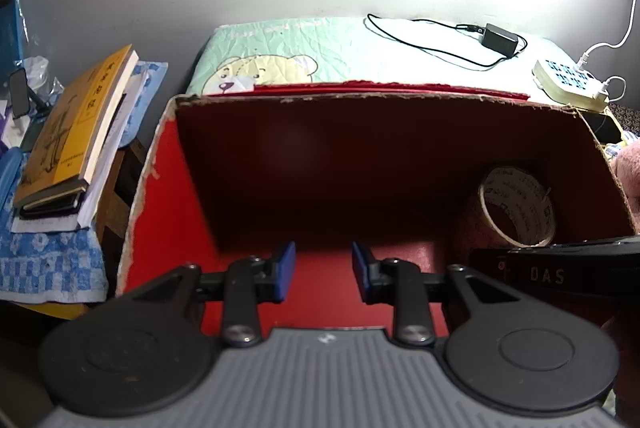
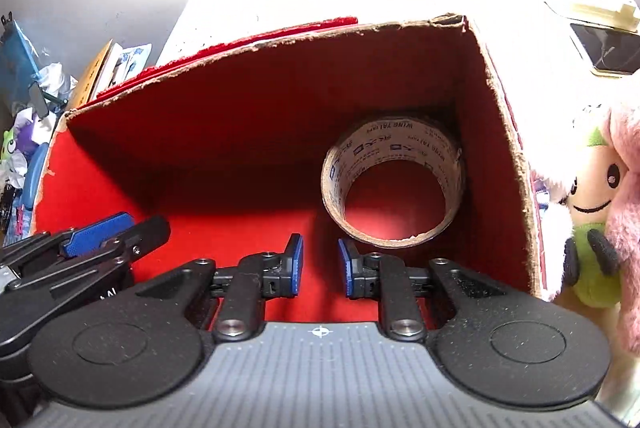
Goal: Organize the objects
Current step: 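Lower the tape roll into the red box and open the right gripper, then withdraw the right gripper up out of the red box, then reach the right gripper down to the pinecone and close on it, then lift the pinecone with the right gripper and carry it over the red box, then lower the pinecone into the box beside the tape roll and open the right gripper, then withdraw the right gripper from the red box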
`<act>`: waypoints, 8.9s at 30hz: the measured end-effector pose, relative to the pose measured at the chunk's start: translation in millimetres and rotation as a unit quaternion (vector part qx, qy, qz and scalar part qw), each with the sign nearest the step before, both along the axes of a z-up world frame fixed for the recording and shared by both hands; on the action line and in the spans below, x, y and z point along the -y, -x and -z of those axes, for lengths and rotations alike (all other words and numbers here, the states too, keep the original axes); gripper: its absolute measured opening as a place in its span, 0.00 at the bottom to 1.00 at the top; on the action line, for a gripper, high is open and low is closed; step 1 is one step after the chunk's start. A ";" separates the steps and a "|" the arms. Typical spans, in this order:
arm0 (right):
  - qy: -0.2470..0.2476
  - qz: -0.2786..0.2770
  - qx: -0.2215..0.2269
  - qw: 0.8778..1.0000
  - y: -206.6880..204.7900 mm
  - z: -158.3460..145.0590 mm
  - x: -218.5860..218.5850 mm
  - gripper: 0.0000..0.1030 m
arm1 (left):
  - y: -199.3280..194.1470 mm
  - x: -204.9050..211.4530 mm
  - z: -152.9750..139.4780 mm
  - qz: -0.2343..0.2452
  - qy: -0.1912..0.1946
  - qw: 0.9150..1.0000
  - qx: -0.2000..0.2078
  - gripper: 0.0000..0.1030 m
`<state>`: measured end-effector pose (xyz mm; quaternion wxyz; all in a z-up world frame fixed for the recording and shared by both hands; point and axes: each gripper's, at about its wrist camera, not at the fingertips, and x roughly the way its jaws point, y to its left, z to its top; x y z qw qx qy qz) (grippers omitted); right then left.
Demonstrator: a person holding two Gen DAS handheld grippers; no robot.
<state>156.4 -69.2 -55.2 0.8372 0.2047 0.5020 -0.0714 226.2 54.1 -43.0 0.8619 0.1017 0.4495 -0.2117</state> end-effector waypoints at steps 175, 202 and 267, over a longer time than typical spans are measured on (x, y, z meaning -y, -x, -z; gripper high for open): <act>-0.252 -0.044 0.041 0.966 194.6 -8.8 33.9 0.48 | 184.9 -12.3 -19.5 0.274 0.074 0.956 -0.078 0.48; -0.027 -0.112 0.036 0.993 58.8 -56.1 63.2 0.49 | 55.8 42.6 -11.1 0.189 0.210 0.951 -0.126 0.48; 0.046 0.002 0.106 0.993 104.1 -61.9 36.7 0.48 | 85.8 19.6 -33.7 0.032 -0.007 0.999 0.008 0.69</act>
